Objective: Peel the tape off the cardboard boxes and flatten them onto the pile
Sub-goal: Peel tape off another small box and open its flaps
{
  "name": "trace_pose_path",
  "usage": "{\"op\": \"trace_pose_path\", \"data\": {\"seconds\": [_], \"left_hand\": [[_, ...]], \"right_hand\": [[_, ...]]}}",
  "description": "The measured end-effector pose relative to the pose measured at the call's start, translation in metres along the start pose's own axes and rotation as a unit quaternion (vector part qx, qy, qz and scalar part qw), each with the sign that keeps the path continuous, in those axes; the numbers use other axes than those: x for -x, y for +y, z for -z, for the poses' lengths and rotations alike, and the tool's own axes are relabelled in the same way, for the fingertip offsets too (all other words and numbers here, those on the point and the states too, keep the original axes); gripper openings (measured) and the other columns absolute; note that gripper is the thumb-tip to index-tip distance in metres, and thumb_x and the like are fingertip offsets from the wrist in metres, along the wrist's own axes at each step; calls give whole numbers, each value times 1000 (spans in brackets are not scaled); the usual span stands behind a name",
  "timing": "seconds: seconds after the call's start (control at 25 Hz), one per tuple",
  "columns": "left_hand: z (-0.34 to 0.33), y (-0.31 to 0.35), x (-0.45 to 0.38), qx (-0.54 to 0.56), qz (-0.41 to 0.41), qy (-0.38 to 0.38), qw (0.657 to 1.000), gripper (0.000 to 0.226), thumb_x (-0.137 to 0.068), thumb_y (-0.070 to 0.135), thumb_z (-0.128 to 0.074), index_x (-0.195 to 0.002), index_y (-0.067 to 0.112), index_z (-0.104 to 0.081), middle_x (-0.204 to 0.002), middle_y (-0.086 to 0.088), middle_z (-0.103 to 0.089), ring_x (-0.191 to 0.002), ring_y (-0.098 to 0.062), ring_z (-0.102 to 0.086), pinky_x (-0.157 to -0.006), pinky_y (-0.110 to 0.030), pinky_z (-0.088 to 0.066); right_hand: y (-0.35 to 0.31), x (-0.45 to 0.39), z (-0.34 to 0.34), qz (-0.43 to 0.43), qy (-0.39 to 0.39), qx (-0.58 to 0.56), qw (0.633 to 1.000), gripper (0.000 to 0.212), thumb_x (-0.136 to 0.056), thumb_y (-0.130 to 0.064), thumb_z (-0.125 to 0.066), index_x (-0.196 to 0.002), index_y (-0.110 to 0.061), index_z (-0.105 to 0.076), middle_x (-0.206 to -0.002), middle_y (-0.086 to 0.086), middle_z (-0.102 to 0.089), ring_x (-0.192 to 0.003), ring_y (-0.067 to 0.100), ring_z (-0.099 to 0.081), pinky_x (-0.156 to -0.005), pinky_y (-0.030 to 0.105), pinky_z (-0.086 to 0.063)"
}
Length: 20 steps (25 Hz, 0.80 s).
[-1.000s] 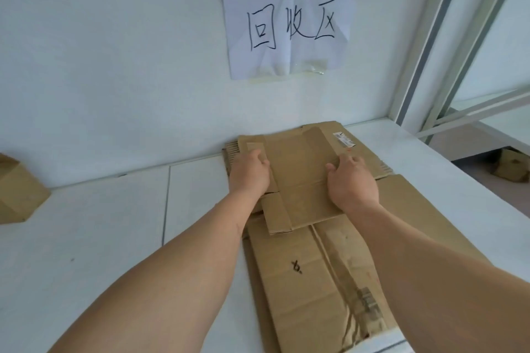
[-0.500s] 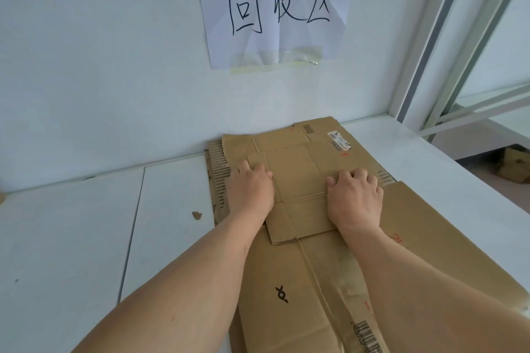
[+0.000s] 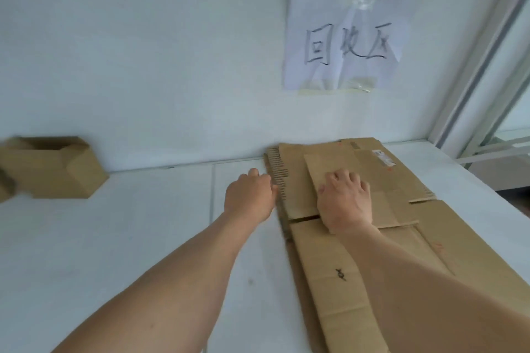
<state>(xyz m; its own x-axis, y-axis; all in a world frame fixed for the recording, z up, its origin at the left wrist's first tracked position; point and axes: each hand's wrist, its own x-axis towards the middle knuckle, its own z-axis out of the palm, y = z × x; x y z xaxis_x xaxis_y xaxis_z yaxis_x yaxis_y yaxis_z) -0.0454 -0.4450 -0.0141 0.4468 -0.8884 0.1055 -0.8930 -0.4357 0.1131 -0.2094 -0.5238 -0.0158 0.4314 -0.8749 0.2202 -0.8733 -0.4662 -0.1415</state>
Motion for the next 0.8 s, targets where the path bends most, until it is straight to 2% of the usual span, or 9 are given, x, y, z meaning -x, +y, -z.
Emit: {"op": "trace_pose_path", "data": {"seconds": [0.16,0.44,0.48,0.56,0.64,0.68,0.72,0.76,0.8], "left_hand": [[43,-124,74,-82,40,19,996,35,-103,34,-32,-116,14,-58,-119,-6,-54,-103,-27,-53,-72,-35,-37],[77,-313,178,-69,206,59,974,35,-101,33,-33,-110,17,-62,-112,-3,-58,-100,-24,-53,-77,-35,-40],[81,-335,188,-73,218,84,970,35,-100,33,-35,-108,17,-65,-111,-3,-60,-99,-24,-54,-79,-36,-41],[96,-376,207,-109,212,194,952,33,-96,31,-41,-101,15,-69,-110,-4,-63,-101,-27,-53,-89,-40,-40],[121,-417,216,-170,201,348,900,29,-94,30,-47,-99,11,-68,-115,-8,-62,-110,-32,-51,-102,-49,-34],[138,-436,220,-181,233,392,871,30,-94,32,-47,-105,10,-65,-121,-11,-59,-117,-35,-48,-107,-52,-29],[151,-459,221,-152,298,391,857,38,-95,38,-46,-114,9,-61,-128,-13,-55,-124,-37,-44,-110,-53,-25],[163,-478,224,-82,388,346,850,49,-95,46,-42,-124,9,-55,-134,-15,-51,-129,-38,-40,-109,-54,-24],[169,-493,226,26,476,279,834,61,-94,55,-36,-132,9,-48,-137,-16,-48,-130,-39,-39,-108,-53,-27]], "right_hand": [[-136,47,-8,123,-58,-34,990,35,-103,-32,-30,-127,-20,-53,-130,1,-51,-119,24,-46,-97,36,-35],[-343,112,-20,242,-117,-100,958,37,-104,-32,-31,-130,-19,-54,-130,3,-52,-118,24,-49,-96,36,-40],[-368,117,-22,246,-128,-121,953,37,-104,-33,-30,-131,-19,-53,-130,3,-52,-118,24,-48,-96,37,-40],[-415,127,-28,248,-163,-166,940,40,-105,-35,-30,-134,-19,-52,-131,4,-52,-120,25,-48,-97,37,-41],[-457,138,-35,246,-205,-218,922,43,-104,-42,-30,-134,-20,-52,-129,3,-54,-119,24,-50,-95,36,-42],[-477,145,-38,244,-228,-249,909,44,-103,-47,-29,-127,-21,-54,-124,2,-55,-115,24,-51,-93,36,-42],[-495,153,-39,244,-249,-281,894,44,-102,-52,-27,-117,-21,-54,-116,1,-55,-109,22,-52,-90,36,-42],[-512,161,-40,247,-273,-315,875,44,-100,-57,-24,-110,-23,-52,-112,-1,-53,-106,21,-51,-89,36,-41],[-525,169,-39,250,-300,-347,852,48,-99,-60,-21,-114,-26,-51,-117,-1,-53,-111,20,-51,-93,36,-40]]}}
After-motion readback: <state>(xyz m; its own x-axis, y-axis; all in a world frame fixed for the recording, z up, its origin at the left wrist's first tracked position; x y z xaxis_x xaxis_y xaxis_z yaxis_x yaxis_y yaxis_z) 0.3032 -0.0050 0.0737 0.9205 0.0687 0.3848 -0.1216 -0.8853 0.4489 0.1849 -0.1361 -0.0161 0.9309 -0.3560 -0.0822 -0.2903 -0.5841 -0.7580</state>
